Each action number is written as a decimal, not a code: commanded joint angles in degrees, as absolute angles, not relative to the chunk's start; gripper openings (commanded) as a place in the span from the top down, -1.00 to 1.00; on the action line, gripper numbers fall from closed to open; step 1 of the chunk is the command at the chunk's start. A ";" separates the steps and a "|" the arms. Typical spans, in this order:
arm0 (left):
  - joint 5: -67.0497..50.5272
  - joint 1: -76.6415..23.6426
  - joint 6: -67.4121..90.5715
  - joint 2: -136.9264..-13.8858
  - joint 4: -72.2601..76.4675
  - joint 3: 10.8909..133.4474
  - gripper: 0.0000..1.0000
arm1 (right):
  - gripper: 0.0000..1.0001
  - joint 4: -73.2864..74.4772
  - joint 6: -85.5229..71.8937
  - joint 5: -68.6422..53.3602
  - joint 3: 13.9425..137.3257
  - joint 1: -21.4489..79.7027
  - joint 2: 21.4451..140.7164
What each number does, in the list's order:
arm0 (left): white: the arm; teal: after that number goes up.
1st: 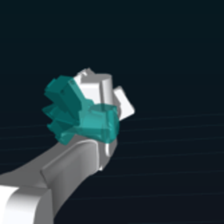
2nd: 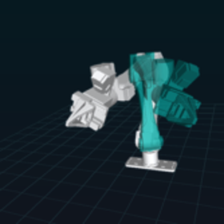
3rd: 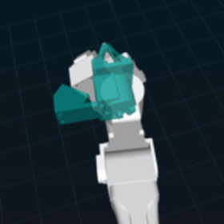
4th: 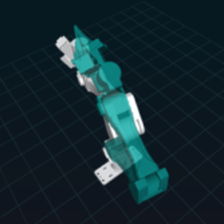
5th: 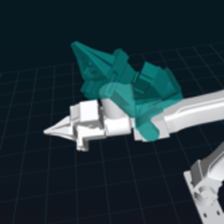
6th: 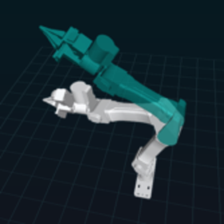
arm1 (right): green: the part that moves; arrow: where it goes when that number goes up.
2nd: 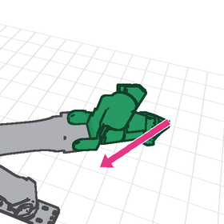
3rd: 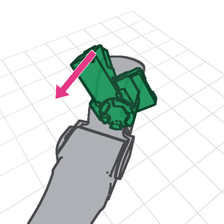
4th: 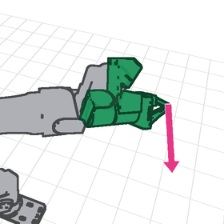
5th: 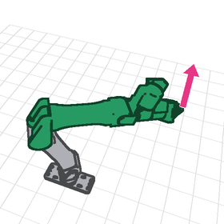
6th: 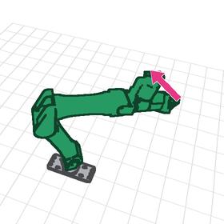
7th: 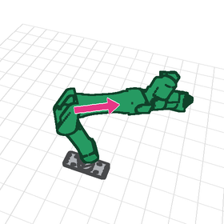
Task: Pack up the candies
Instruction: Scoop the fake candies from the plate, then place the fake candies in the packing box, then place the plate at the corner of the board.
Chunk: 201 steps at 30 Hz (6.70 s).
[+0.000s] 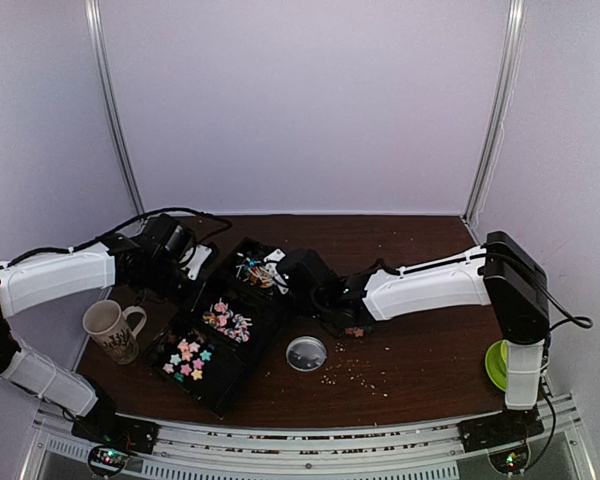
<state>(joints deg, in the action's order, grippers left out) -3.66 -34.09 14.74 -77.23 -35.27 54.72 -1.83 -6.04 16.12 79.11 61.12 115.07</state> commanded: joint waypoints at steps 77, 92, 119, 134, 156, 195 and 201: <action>-16.36 -28.26 16.92 -80.11 -30.51 61.05 1.00 | 1.00 -11.49 1.01 16.29 51.17 52.57 85.31; -15.47 -27.33 17.41 -80.72 -31.55 61.44 1.00 | 1.00 8.65 -1.28 16.04 48.59 51.99 71.14; -15.03 -27.07 17.49 -81.03 -31.79 61.58 1.00 | 1.00 47.57 -5.66 11.87 60.41 52.10 67.16; -14.85 -27.05 17.53 -80.75 -31.81 61.64 1.00 | 1.00 55.96 -5.19 10.65 64.40 53.58 71.25; -14.75 -26.66 17.58 -80.79 -31.90 61.63 1.00 | 1.00 65.04 -4.59 13.50 70.87 54.67 71.82; -6.31 -24.72 14.70 -93.06 -41.06 77.36 1.00 | 1.00 21.02 -9.17 26.25 47.40 53.91 59.74; -7.12 -23.11 14.24 -100.04 -42.51 86.74 1.00 | 1.00 19.92 -10.20 24.88 45.08 53.92 57.59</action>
<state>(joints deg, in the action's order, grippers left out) -4.89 -24.73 14.41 -97.80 -45.01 80.20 22.26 -8.60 25.43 46.74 54.13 59.72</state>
